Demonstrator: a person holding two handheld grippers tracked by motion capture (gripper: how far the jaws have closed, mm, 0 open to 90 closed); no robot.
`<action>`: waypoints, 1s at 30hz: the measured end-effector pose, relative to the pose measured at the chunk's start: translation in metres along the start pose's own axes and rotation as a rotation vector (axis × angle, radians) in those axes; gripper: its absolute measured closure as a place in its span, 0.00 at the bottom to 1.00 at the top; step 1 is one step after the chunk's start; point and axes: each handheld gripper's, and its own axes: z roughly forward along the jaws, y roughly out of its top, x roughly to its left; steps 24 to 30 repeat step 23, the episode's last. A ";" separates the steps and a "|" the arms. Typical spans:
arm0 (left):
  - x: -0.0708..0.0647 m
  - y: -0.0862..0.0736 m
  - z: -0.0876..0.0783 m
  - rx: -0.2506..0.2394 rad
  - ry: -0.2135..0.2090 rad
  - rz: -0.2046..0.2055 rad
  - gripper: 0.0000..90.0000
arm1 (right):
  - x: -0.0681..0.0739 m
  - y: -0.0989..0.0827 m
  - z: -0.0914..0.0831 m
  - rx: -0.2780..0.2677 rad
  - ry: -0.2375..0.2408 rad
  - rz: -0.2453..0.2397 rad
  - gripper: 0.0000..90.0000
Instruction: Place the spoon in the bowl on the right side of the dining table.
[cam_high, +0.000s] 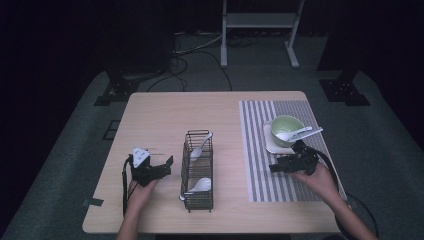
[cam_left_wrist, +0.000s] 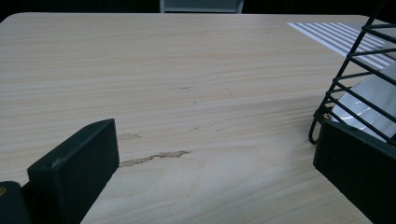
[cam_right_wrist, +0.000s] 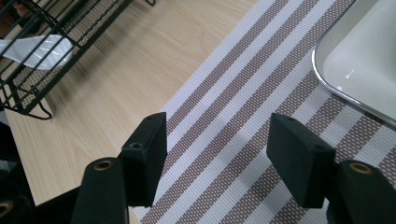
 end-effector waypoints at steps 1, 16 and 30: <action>0.000 0.000 0.000 -0.001 0.000 0.000 0.00 | 0.000 -0.001 0.000 -0.007 0.004 0.002 0.41; 0.000 0.000 0.000 0.001 0.001 0.007 0.00 | -0.001 -0.030 0.001 -0.133 0.082 0.084 0.37; 0.000 0.000 0.000 0.006 -0.006 0.014 0.00 | 0.002 -0.044 -0.006 -0.188 0.100 0.120 0.35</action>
